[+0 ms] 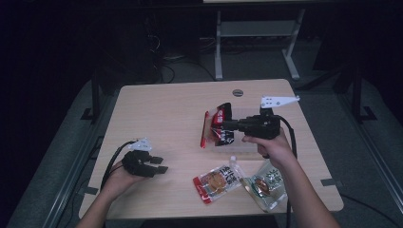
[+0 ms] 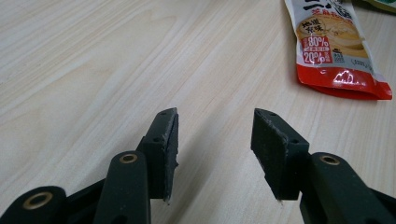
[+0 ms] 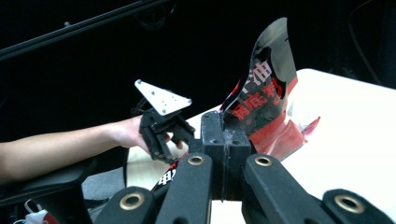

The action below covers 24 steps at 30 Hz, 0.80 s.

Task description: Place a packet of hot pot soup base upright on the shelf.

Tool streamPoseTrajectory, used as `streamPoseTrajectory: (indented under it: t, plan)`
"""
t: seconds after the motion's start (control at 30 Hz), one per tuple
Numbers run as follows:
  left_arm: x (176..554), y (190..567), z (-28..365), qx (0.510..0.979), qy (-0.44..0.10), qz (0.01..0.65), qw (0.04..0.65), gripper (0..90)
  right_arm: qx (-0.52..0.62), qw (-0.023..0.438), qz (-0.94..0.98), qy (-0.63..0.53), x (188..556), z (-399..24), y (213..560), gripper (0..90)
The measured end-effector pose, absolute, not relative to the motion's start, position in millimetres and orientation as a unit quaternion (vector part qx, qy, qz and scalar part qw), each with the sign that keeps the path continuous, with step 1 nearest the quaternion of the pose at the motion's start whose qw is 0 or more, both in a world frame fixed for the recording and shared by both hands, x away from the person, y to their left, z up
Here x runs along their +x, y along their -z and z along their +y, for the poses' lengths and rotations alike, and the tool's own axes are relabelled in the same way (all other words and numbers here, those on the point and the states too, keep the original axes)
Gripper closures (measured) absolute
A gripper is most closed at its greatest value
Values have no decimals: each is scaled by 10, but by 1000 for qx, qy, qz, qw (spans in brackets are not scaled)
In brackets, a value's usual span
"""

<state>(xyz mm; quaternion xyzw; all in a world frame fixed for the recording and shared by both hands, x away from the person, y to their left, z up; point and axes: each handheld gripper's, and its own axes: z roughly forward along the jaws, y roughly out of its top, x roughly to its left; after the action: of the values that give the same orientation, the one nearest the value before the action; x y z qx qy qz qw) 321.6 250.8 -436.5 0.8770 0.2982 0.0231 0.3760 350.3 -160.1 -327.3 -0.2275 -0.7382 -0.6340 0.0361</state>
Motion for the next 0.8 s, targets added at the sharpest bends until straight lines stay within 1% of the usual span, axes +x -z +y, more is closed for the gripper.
streamPoseTrajectory:
  t: [0.4,0.8]
  plan:
    - [3213,4376,2494,878,-21,296,375,504,-260,20,-728,634,3593,-1854,3310,900]
    - [3217,4378,2490,881,-21,292,371,503,-289,0,-718,633,3653,-2230,3332,900]
